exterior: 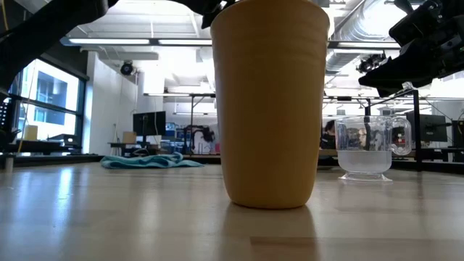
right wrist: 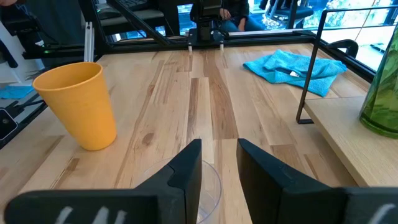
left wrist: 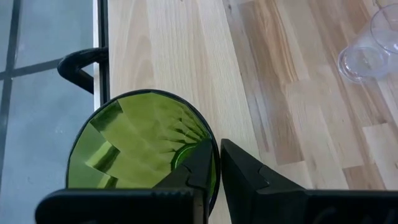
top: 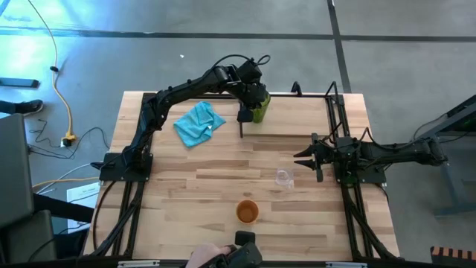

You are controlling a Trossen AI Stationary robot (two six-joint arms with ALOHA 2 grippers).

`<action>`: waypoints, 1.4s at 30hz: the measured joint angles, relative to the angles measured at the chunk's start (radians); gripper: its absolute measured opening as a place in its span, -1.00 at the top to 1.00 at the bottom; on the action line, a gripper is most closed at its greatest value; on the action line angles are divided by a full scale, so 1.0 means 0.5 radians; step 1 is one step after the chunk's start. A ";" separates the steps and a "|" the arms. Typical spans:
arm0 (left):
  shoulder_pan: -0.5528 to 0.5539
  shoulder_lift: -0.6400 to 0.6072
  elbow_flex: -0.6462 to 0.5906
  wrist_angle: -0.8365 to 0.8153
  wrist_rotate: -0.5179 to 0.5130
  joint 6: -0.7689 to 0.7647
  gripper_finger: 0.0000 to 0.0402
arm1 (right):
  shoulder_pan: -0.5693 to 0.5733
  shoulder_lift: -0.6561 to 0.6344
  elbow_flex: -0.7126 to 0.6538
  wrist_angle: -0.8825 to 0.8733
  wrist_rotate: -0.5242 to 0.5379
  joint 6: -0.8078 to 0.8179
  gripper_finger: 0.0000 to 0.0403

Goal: Stack small to large cups/mugs on shelf
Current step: Put the green cup on the shelf

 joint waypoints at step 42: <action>-0.009 0.000 0.000 0.034 -0.078 0.007 0.46 | 0.000 0.000 0.000 -0.046 0.000 0.001 0.55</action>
